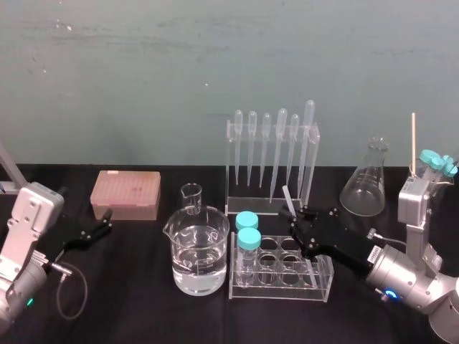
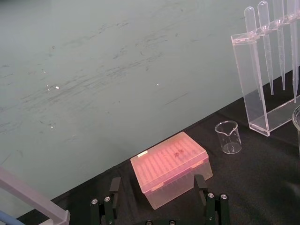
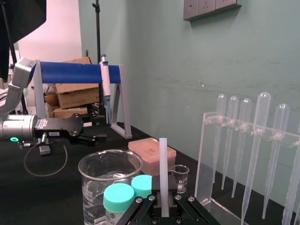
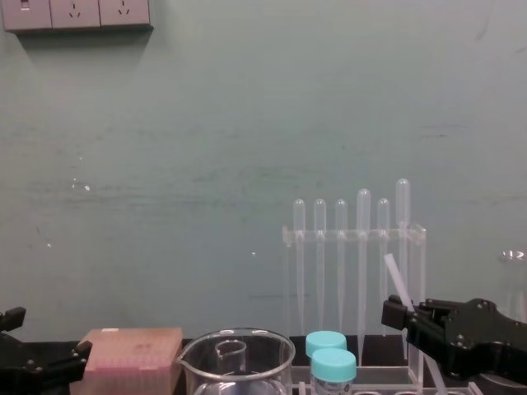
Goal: Pick up the stirring rod with one hand, then place it down.
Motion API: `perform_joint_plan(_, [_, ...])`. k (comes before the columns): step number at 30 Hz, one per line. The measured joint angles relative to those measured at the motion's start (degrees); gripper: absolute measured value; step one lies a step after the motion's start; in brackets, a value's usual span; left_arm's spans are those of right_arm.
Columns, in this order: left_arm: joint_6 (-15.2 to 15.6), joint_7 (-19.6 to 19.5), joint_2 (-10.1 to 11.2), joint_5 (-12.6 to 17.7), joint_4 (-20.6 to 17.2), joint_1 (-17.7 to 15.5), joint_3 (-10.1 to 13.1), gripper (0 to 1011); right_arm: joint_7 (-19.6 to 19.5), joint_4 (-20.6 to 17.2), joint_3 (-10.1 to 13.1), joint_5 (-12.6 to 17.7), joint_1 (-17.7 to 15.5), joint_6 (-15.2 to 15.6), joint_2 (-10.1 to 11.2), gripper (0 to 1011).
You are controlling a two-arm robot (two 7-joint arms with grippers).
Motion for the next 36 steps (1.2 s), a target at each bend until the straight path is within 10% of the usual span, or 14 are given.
perform_joint_plan(19, [0.0,0.0,0.0,0.0,0.0,0.0,0.0,1000,-0.31,0.22,-0.16,-0.33,0.11,0.21,-0.1,87])
perform_joint_plan(36, [0.0,0.0,0.0,0.0,0.0,0.0,0.0,1000,-0.28,0.25,-0.16,-0.24,0.15,0.1,-0.1,640])
